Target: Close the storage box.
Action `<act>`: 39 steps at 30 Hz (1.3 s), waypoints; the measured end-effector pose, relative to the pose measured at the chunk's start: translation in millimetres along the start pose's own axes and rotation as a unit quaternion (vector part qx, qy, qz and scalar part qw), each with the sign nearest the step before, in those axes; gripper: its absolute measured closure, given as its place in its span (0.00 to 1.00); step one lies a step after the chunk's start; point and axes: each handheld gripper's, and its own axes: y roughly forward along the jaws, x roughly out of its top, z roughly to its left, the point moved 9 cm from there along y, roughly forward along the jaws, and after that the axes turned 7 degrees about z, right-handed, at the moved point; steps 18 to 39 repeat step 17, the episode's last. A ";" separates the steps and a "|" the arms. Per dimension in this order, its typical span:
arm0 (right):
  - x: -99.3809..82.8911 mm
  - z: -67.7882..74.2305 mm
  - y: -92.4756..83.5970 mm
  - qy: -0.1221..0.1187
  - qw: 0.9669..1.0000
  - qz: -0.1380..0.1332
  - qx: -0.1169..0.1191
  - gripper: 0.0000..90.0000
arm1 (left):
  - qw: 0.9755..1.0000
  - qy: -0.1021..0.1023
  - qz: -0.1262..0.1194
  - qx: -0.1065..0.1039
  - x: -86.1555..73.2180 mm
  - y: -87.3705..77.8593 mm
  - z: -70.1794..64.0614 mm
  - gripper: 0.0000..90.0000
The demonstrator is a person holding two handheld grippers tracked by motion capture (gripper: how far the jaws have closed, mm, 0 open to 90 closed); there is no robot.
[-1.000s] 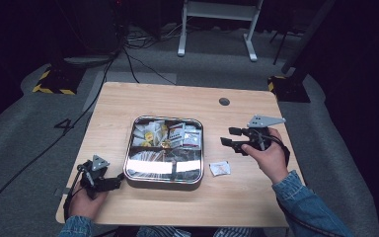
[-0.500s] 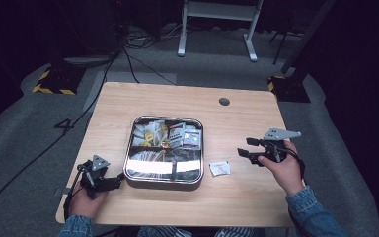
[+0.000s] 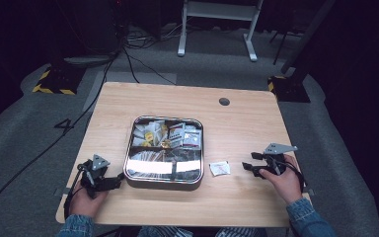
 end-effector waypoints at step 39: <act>-23.5 -6.6 22.0 -0.018 1.000 0.011 -0.018 0.28 | 1.000 0.000 -0.001 0.001 0.1 0.1 0.1 0.21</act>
